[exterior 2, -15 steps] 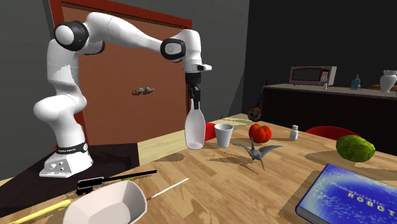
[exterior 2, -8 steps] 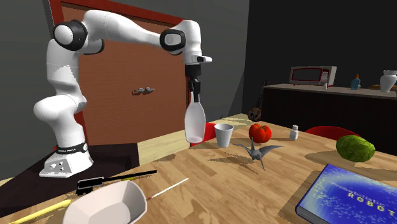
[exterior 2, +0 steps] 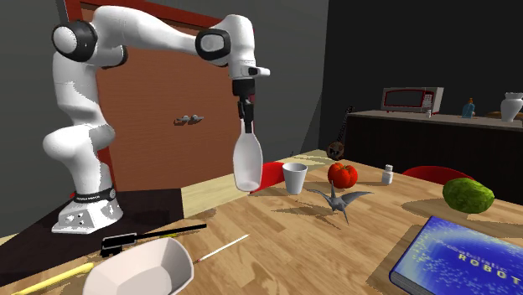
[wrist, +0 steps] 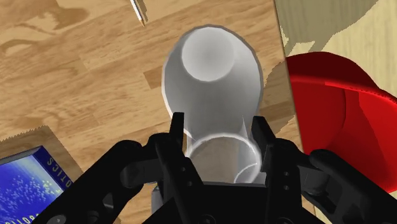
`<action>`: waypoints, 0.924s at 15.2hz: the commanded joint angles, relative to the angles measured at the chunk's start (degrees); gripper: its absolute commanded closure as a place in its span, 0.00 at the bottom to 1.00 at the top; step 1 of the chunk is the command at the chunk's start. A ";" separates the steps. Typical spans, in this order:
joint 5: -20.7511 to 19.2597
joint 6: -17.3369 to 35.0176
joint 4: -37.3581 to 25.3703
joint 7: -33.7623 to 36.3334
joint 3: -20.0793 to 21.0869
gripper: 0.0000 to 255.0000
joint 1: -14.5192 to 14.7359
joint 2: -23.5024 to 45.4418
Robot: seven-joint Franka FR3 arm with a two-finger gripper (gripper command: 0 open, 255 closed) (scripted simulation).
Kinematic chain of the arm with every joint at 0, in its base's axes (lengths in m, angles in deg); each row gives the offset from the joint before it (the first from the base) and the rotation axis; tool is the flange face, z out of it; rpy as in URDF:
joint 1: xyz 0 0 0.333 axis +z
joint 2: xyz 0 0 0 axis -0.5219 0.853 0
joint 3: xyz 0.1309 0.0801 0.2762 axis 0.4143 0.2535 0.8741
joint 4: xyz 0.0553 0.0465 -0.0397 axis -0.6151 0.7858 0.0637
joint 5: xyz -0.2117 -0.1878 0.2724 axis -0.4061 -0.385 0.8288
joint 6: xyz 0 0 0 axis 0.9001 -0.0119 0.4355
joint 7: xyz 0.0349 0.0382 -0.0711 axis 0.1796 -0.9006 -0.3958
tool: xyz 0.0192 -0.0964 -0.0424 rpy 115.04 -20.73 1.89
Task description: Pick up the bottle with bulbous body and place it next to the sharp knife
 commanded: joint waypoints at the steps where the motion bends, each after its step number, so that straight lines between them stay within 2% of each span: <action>1: -0.04 0.45 2.51 -2.70 -1.23 1.00 -1.41 -2.07; 7: -0.63 1.32 8.52 -9.66 -4.79 1.00 -4.93 -7.19; 14: -1.52 1.51 12.35 -18.37 -9.61 1.00 -9.10 -10.83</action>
